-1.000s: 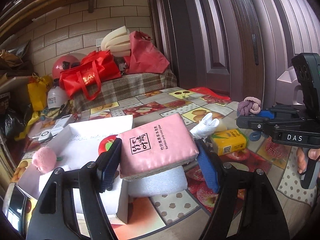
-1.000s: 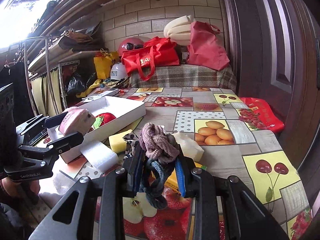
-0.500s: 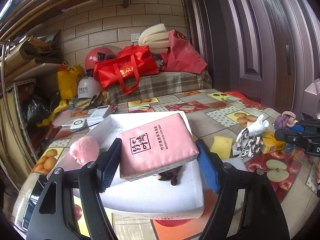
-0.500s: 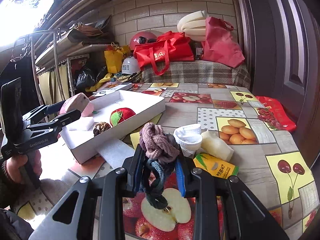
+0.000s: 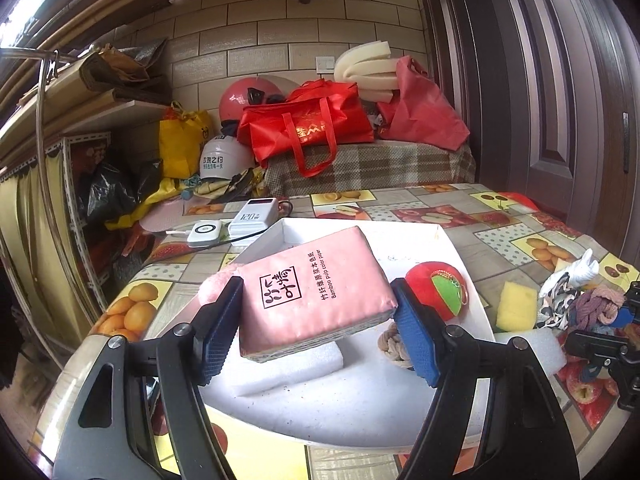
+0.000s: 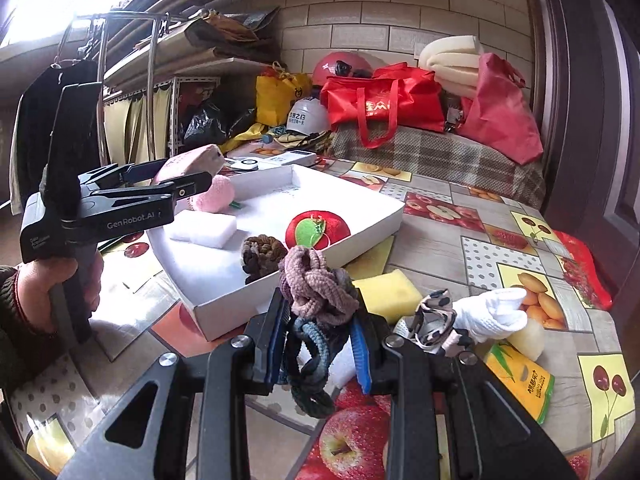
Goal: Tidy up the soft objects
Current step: 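Lower the pink tissue pack into the box with the left gripper while the right drops the rope toy inside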
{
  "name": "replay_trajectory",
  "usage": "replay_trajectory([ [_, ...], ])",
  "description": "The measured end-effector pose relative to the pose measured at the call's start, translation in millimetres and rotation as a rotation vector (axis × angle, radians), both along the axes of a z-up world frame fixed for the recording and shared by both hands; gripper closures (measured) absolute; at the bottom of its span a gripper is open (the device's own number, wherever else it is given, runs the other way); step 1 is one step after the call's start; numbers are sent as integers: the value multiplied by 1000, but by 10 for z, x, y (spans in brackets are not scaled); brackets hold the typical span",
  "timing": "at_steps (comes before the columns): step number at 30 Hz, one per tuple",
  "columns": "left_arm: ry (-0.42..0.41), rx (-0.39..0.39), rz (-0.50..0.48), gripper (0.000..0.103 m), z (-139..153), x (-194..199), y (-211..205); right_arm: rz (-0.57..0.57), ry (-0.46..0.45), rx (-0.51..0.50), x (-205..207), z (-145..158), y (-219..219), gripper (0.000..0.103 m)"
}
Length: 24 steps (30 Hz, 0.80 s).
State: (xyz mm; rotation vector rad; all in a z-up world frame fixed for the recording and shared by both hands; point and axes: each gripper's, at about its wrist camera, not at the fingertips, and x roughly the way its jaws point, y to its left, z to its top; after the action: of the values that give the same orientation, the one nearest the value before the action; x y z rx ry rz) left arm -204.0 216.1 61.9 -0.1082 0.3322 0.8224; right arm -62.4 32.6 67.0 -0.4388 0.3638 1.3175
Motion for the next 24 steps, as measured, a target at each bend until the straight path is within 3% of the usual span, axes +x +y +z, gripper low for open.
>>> replay_trajectory([
  [14, 7, -1, 61, 29, 10, 76, 332, 104, 13, 3, -318, -26, 643, 75],
  [20, -15, -98, 75, 29, -28, 49, 600, 104, 9, -58, -365, -93, 1023, 75],
  [24, -14, -107, 68, 29, -28, 62, 609, 67, -18, -80, -333, -122, 1225, 74],
])
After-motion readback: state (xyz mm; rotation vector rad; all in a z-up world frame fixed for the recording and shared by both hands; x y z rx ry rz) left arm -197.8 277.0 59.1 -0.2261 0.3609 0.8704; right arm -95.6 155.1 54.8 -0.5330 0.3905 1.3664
